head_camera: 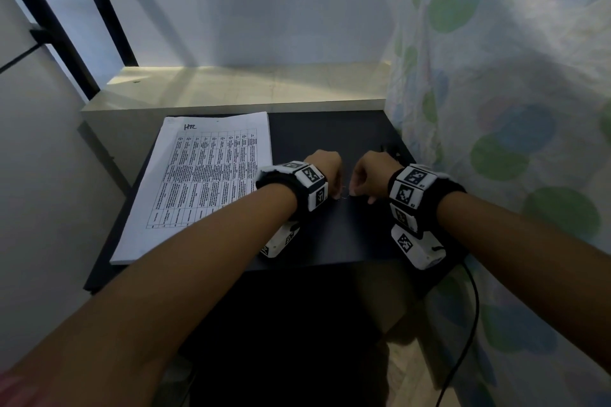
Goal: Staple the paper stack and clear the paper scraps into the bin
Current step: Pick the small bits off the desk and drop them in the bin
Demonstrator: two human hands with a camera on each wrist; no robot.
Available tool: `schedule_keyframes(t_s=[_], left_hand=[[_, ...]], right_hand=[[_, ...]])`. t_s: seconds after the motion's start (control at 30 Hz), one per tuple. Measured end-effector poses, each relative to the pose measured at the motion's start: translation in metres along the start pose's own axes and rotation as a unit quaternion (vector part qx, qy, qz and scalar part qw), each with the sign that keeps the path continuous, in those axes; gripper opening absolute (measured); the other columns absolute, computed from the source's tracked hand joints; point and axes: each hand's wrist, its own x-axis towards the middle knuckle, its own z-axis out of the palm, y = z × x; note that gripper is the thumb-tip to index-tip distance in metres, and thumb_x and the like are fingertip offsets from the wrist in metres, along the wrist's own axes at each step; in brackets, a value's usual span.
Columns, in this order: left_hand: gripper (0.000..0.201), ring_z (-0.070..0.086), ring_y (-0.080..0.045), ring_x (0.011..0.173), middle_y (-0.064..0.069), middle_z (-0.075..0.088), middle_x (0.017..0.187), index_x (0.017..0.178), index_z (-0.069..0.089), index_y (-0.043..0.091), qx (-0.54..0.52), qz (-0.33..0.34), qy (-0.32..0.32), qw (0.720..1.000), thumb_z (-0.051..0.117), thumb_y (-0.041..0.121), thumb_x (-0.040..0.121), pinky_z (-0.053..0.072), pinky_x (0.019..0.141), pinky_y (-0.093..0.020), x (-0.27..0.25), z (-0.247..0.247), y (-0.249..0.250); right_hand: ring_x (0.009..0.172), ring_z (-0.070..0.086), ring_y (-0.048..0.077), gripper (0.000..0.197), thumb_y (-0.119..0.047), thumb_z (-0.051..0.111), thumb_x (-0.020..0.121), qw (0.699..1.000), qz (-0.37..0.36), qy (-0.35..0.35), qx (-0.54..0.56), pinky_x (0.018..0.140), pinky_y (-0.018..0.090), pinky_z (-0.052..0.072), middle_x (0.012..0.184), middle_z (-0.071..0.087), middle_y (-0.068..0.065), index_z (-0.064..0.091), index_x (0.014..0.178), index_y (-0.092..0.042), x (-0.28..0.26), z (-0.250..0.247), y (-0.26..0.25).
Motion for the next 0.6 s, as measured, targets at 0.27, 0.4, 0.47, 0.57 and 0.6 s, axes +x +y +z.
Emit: schedule_keyframes(t_s=[0.27,0.4,0.47,0.57,0.6], left_hand=[[0.035,0.059,-0.03,0.116,-0.016,0.06,0.128,0.123,0.057,0.001,0.083,-0.014,-0.01,0.996,0.053,0.019,0.093,0.048,0.092,-0.033,-0.005,0.008,0.011],[0.034,0.059,-0.03,0.117,-0.016,0.061,0.127,0.12,0.058,-0.003,0.082,-0.003,-0.009,0.997,0.049,0.018,0.095,0.047,0.094,-0.033,-0.006,0.008,0.012],[0.034,0.06,-0.033,0.114,-0.018,0.062,0.123,0.116,0.059,-0.004,0.066,0.0,-0.004,0.998,0.051,0.019,0.092,0.048,0.092,-0.035,-0.008,0.004,0.004],[0.03,0.063,-0.033,0.106,-0.018,0.067,0.115,0.107,0.064,-0.002,0.019,-0.003,0.021,1.0,0.056,0.018,0.087,0.051,0.088,-0.036,-0.005,-0.003,-0.01],[0.029,0.064,-0.032,0.105,-0.017,0.068,0.114,0.107,0.066,-0.001,0.008,-0.008,0.029,1.0,0.057,0.018,0.087,0.051,0.088,-0.036,-0.004,-0.006,-0.014]], right_hand=[[0.104,0.064,0.031,0.021,-0.01,0.048,0.093,0.988,0.006,-0.02,-0.151,0.069,0.029,0.05,0.118,0.064,0.016,0.065,0.103,-0.002,-0.001,0.009,-0.011],[0.112,0.058,0.035,0.028,-0.011,0.045,0.094,0.982,-0.021,-0.014,-0.187,0.087,0.035,0.048,0.12,0.062,0.02,0.061,0.112,0.003,0.0,0.012,-0.007],[0.11,0.06,0.036,0.029,-0.009,0.044,0.094,0.987,-0.023,-0.023,-0.16,0.065,0.021,0.053,0.113,0.063,0.017,0.061,0.115,0.002,0.0,0.007,-0.007],[0.103,0.064,0.034,0.029,-0.008,0.044,0.095,0.991,-0.015,-0.056,-0.121,0.04,0.014,0.043,0.108,0.062,0.016,0.061,0.116,0.002,0.002,-0.002,-0.007],[0.095,0.065,0.033,0.029,-0.009,0.044,0.095,0.992,-0.021,-0.049,-0.113,0.045,0.017,0.045,0.111,0.063,0.017,0.062,0.114,0.002,0.002,-0.004,-0.006]])
